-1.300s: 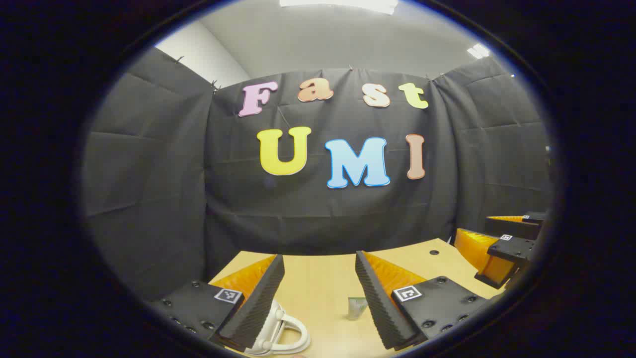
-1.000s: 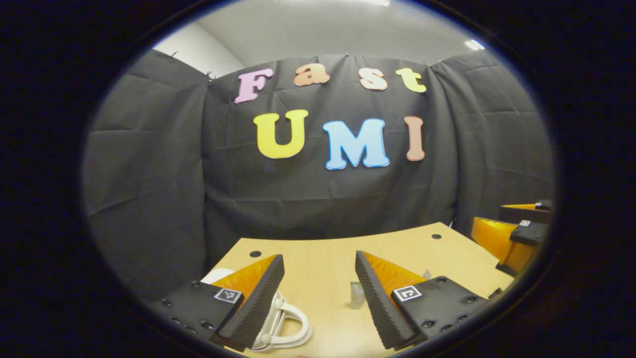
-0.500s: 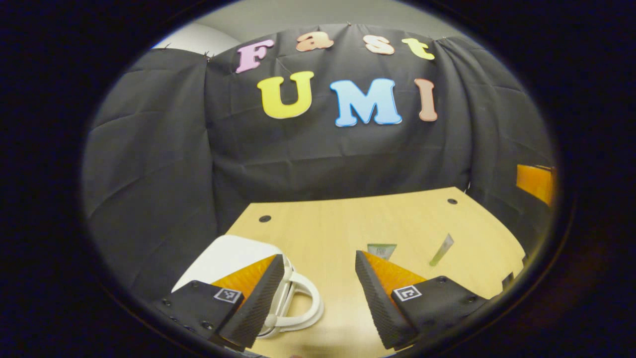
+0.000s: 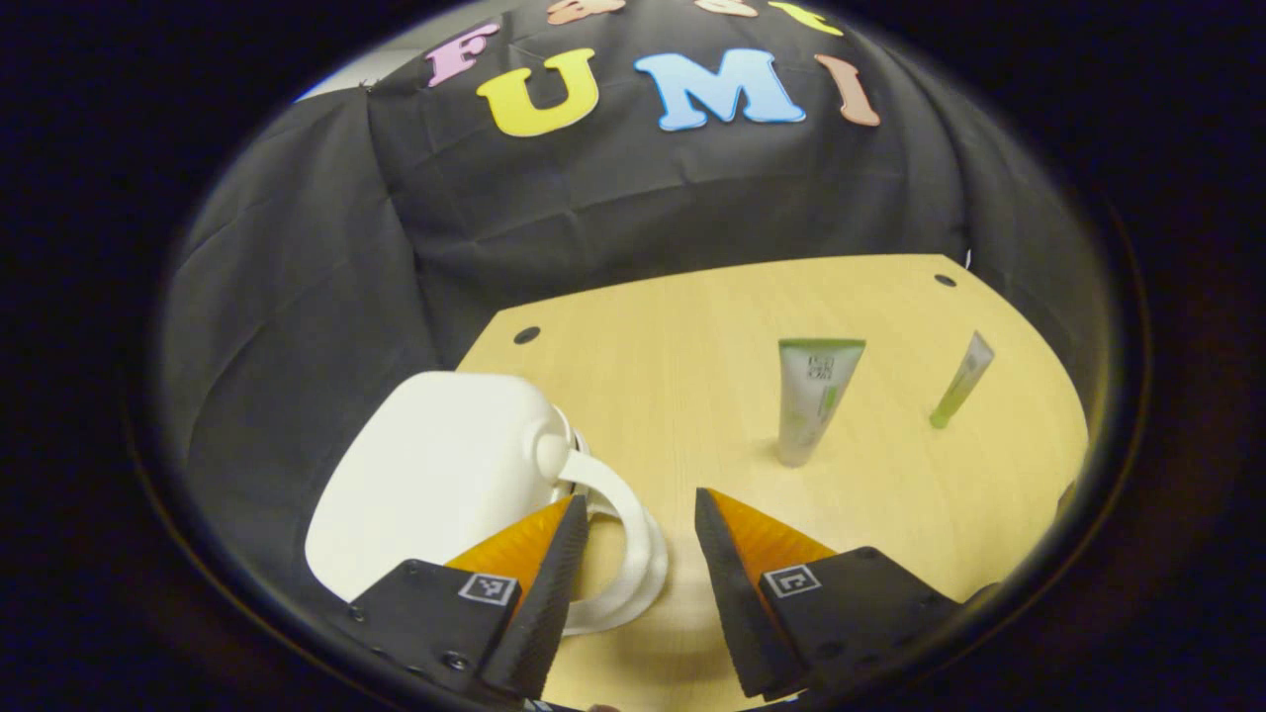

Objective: First open the suitcase, pack the skin care products into it, and then close the suitcase.

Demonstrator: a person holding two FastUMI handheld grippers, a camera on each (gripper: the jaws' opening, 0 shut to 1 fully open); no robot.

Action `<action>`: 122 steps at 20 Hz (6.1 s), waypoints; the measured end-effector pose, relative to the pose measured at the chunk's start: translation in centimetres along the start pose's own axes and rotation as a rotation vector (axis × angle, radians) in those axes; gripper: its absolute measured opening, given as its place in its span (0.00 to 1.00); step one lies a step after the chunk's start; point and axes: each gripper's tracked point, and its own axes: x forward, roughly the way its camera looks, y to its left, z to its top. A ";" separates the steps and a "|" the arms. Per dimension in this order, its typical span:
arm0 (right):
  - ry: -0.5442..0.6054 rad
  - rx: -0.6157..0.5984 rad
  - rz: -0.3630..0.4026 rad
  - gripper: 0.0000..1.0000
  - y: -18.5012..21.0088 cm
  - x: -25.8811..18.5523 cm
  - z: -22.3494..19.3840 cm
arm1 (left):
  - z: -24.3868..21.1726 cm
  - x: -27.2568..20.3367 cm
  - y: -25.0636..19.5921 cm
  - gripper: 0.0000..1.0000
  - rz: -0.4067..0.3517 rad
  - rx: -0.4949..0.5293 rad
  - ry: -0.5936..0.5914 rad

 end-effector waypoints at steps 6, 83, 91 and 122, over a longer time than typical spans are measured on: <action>0.034 0.007 -0.069 0.82 -2.4 -0.7 -1.2 | -4.0 3.4 0.6 0.54 -0.002 -0.092 0.165; 0.291 0.048 -0.238 0.82 -9.3 1.2 -10.0 | 4.5 7.1 -15.1 0.97 -0.788 0.106 0.037; 0.353 0.044 -0.194 0.82 -8.8 2.6 -11.3 | 5.7 10.2 -17.0 0.65 -0.707 0.059 0.008; 0.691 0.000 0.225 0.66 8.7 21.5 -23.9 | 3.7 -4.6 12.7 0.57 -0.318 -0.581 -0.150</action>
